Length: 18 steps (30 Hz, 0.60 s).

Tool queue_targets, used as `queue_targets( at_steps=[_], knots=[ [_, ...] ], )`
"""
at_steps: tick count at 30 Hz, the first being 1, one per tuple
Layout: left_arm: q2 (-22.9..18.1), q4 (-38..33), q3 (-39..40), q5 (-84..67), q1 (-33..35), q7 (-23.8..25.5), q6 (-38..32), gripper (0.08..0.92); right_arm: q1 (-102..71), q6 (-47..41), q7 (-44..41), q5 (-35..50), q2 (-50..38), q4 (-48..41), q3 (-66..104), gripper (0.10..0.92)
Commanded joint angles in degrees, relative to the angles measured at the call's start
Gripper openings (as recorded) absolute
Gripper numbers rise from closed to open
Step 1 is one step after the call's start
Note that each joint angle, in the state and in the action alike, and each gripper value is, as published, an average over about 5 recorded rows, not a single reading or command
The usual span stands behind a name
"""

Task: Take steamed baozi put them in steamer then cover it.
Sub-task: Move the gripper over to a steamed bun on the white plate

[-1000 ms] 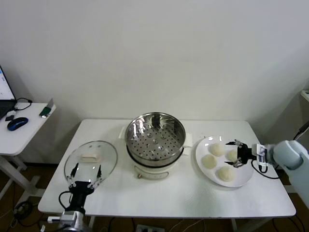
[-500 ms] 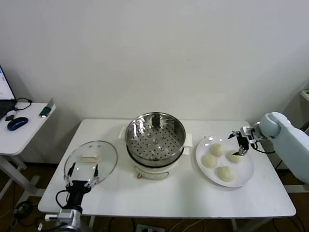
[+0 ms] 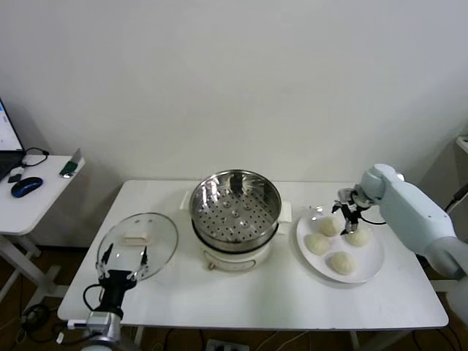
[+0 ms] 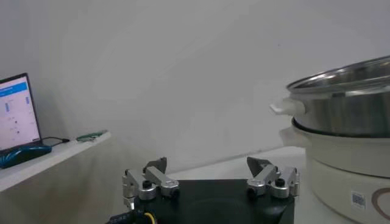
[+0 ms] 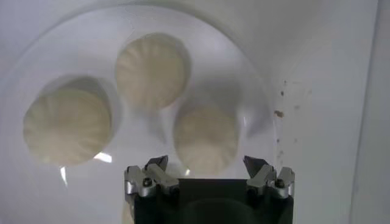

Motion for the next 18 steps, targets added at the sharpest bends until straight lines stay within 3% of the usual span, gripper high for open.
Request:
queue_targets(
  at_steps=[1,9,18],
  knots=[
    [0.2,0.1,0.0,0.0,-0.1,0.0,0.1,0.823,1.8,0.4,-0.4,-1.2,4.0,-4.8,-1.9,0.823],
    [0.2,0.3,0.0,0.0,0.1,0.0,0.0,0.823,1.9,0.6,-0.3,-1.9,4.8,-6.3,-1.9,0.814],
    [0.1,0.2,-0.1,0.0,0.5,-0.1,-0.2,0.823,2.5,0.9,-0.7,-2.5,5.1,-7.0,-2.2,0.696]
  ],
)
